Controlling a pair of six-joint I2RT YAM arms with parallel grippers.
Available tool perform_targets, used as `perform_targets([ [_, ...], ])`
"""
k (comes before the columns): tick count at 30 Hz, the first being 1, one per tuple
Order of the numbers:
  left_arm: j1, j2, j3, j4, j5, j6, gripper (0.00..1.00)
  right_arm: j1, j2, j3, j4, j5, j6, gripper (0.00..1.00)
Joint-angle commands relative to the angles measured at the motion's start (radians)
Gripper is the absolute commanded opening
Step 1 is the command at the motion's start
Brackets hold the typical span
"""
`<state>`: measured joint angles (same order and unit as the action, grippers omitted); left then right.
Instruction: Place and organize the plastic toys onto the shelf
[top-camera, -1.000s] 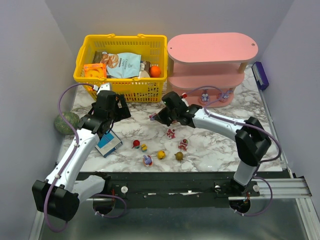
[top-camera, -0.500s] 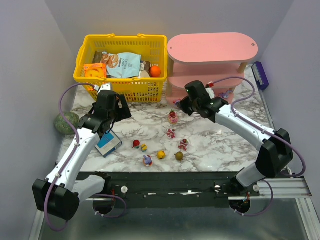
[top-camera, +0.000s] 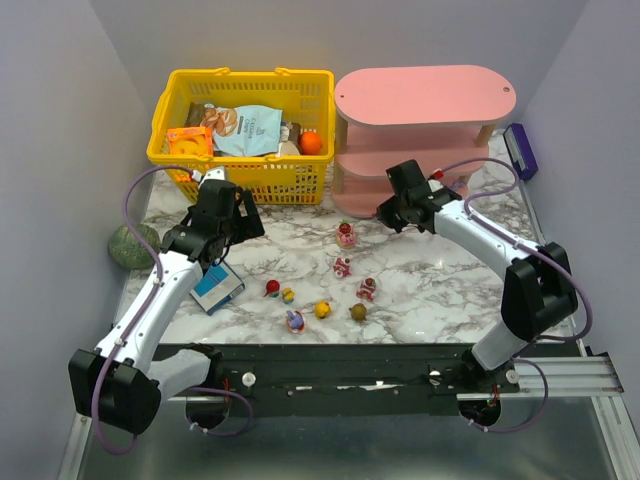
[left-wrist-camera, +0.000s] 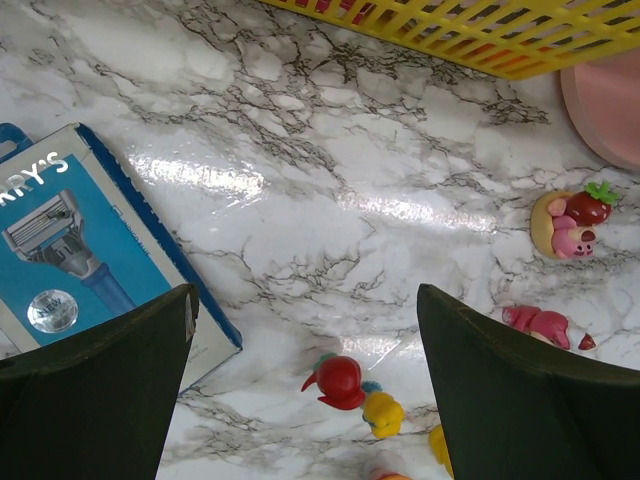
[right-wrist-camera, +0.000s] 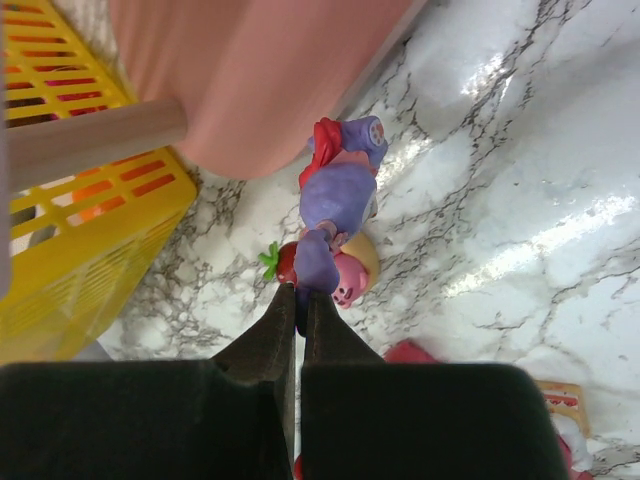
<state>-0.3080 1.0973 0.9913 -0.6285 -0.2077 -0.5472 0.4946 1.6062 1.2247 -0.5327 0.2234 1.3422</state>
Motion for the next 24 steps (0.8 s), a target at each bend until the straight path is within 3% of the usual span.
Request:
perform_targets([
  [1, -0.002, 0.015, 0.037, 0.013, 0.001, 0.009, 0.99, -0.024, 0.043, 0.015, -0.006, -0.035, 0.009, 0.01],
  [24, -0.002, 0.056, 0.049, 0.012, -0.013, 0.021, 0.99, -0.051, 0.098, 0.015, 0.128, 0.001, 0.026, 0.04],
])
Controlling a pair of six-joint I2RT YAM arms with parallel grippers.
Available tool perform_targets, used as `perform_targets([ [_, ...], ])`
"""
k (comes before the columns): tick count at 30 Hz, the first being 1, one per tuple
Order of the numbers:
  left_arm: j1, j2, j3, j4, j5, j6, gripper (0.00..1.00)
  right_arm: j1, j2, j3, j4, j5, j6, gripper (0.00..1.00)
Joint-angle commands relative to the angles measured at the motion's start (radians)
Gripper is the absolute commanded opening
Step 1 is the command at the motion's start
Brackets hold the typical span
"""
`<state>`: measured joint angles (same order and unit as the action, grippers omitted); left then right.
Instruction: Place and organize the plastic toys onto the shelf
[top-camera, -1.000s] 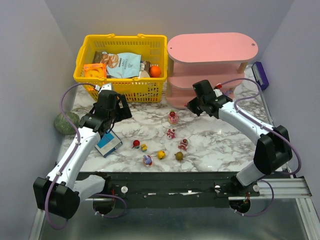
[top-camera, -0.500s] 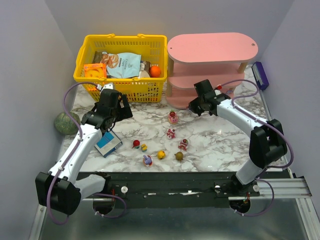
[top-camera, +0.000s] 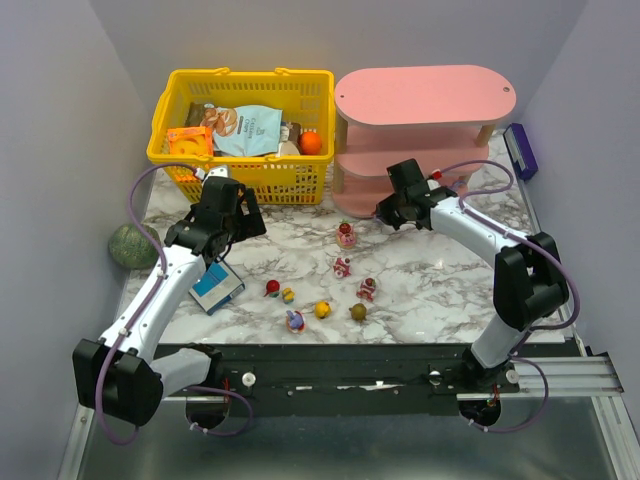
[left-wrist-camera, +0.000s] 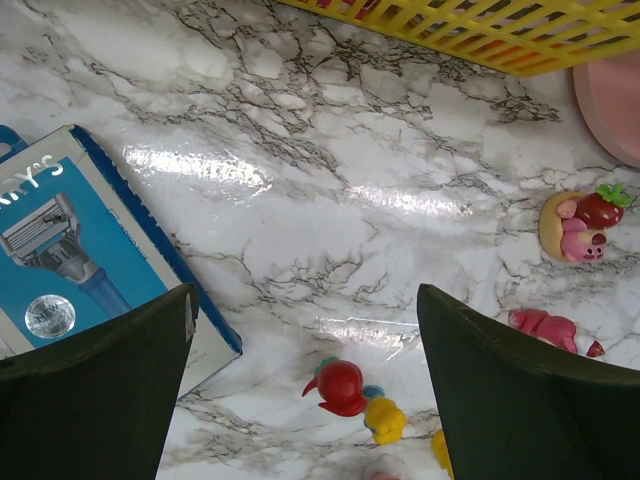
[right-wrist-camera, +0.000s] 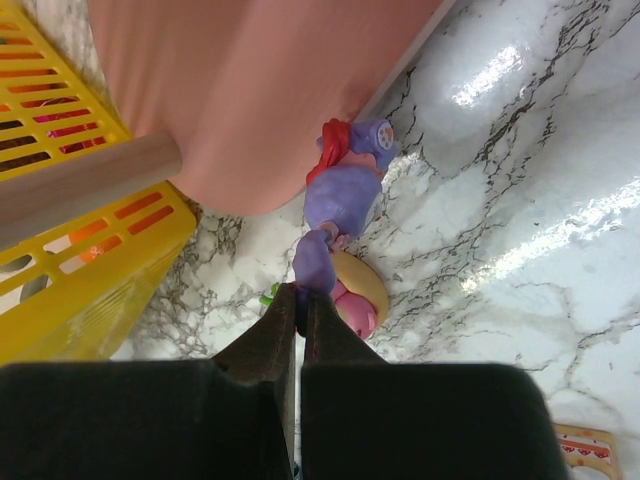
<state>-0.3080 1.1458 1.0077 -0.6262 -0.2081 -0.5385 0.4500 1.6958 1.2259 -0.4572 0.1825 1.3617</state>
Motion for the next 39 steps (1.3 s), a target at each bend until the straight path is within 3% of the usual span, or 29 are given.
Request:
perform_targets([
  [1, -0.002, 0.008, 0.034, 0.01, -0.013, 0.012, 0.99, -0.007, 0.005, 0.014, 0.058, 0.044, 0.004, 0.04],
  [27, -0.002, 0.015, 0.037, 0.005, -0.008, 0.012, 0.99, -0.024, 0.005, -0.025, 0.14, 0.043, 0.033, 0.06],
  [39, -0.002, 0.025, 0.043, 0.0, -0.011, 0.012, 0.99, -0.042, 0.034, -0.006, 0.106, 0.015, 0.068, 0.22],
])
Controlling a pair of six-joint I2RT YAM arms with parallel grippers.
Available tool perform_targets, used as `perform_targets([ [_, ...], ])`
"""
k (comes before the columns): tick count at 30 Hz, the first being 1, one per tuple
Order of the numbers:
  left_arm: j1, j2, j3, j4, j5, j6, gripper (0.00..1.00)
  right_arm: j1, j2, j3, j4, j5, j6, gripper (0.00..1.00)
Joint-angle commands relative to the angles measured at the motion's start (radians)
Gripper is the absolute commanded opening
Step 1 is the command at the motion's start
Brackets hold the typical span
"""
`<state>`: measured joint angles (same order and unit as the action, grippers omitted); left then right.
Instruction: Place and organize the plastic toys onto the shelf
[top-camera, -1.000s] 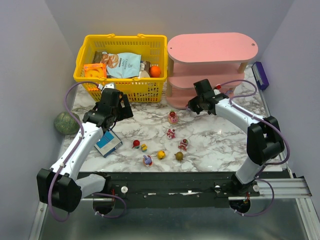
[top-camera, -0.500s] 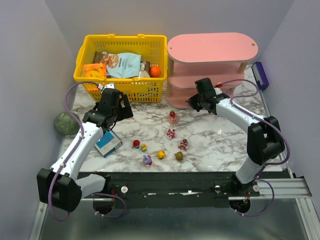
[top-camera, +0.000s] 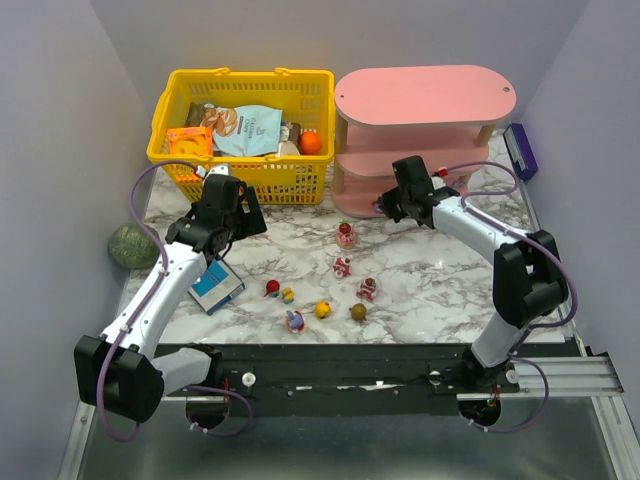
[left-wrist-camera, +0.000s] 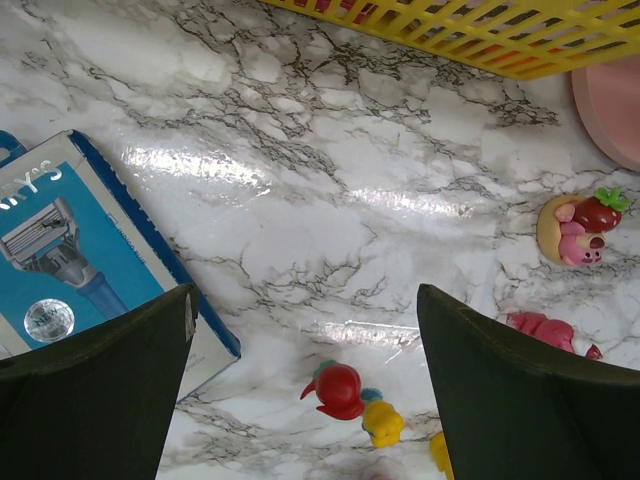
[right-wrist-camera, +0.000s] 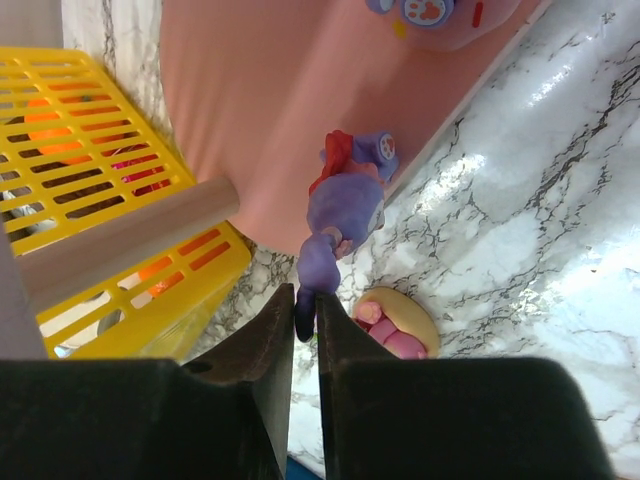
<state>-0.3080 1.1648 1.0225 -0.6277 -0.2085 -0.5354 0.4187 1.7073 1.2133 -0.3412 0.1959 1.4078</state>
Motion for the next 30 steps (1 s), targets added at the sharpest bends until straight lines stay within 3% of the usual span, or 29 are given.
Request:
perform_targets([
  [1, -0.002, 0.006, 0.03, 0.002, -0.011, 0.011, 0.99, -0.011, 0.026, 0.008, -0.015, 0.002, 0.023, 0.25],
  [10, 0.0, 0.006, 0.028, 0.002, -0.011, 0.011, 0.99, -0.012, 0.041, 0.031, -0.022, 0.008, 0.023, 0.39],
  [22, -0.002, 0.006, 0.025, 0.002, -0.012, 0.011, 0.99, -0.014, 0.04, 0.057, -0.005, 0.011, -0.021, 0.47],
  [30, 0.0, 0.004, 0.025, 0.003, -0.009, 0.011, 0.99, -0.014, 0.026, 0.032, 0.056, 0.016, -0.026, 0.47],
])
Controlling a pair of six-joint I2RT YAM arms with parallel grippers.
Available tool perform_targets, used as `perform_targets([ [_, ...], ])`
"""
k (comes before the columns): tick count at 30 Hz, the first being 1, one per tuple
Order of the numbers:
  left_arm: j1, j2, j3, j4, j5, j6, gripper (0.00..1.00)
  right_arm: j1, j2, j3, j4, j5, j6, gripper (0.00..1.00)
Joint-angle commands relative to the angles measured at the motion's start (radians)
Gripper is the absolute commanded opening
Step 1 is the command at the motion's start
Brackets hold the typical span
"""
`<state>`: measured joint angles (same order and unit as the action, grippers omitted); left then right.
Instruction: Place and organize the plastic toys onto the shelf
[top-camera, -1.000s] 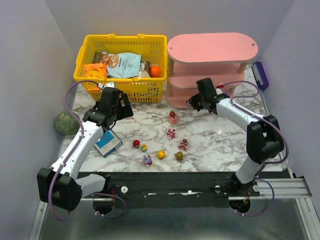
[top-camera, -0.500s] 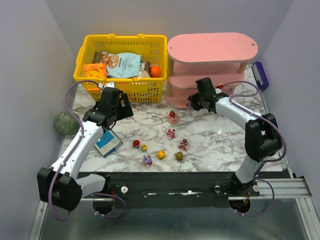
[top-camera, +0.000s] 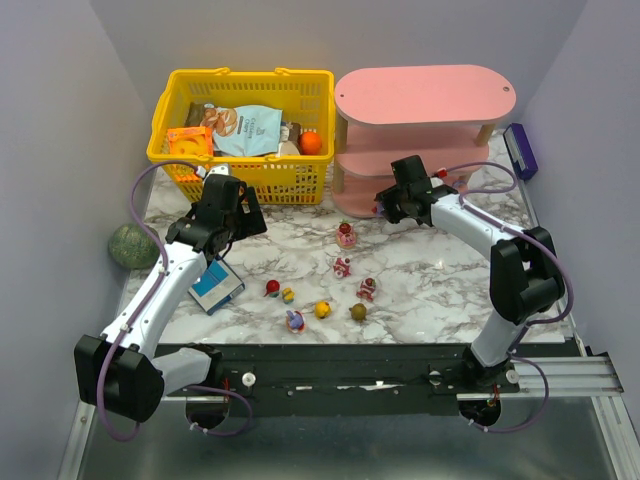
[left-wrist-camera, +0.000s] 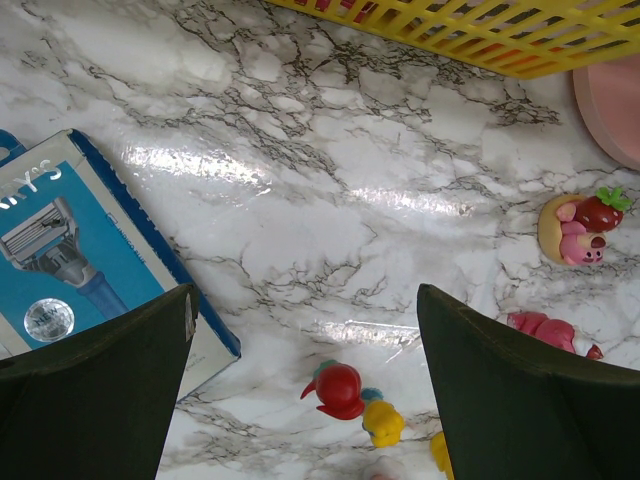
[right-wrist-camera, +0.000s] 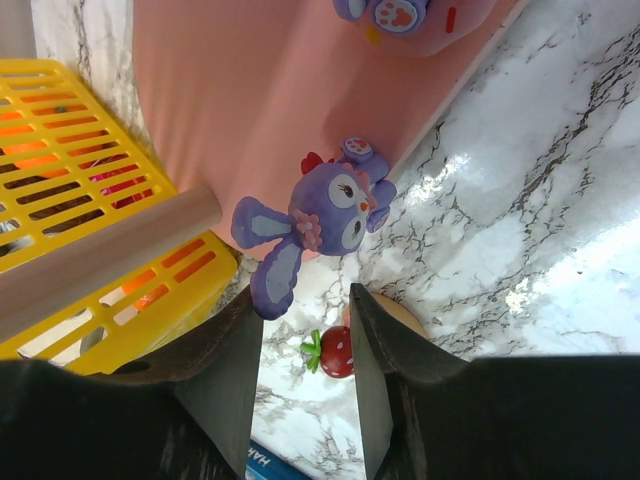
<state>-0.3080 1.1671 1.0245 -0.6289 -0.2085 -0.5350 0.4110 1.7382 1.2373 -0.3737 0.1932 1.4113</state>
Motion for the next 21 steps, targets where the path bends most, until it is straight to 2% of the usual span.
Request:
perform_targets([
  [1, 0.0, 0.002, 0.023, 0.003, -0.011, 0.01, 0.99, -0.006, -0.003, 0.008, 0.093, 0.018, -0.032, 0.46],
  [9, 0.0, -0.001, 0.025, 0.001, -0.011, 0.01, 0.99, -0.005, -0.017, -0.015, 0.154, 0.005, -0.055, 0.45],
  [16, 0.0, -0.001, 0.022, 0.001, -0.011, 0.01, 0.99, -0.006, -0.06, -0.05, 0.18, -0.015, -0.067, 0.61],
  [21, 0.0, -0.009, 0.019, 0.001, -0.011, 0.009, 0.99, -0.006, -0.08, -0.073, 0.213, -0.026, -0.078, 0.64],
])
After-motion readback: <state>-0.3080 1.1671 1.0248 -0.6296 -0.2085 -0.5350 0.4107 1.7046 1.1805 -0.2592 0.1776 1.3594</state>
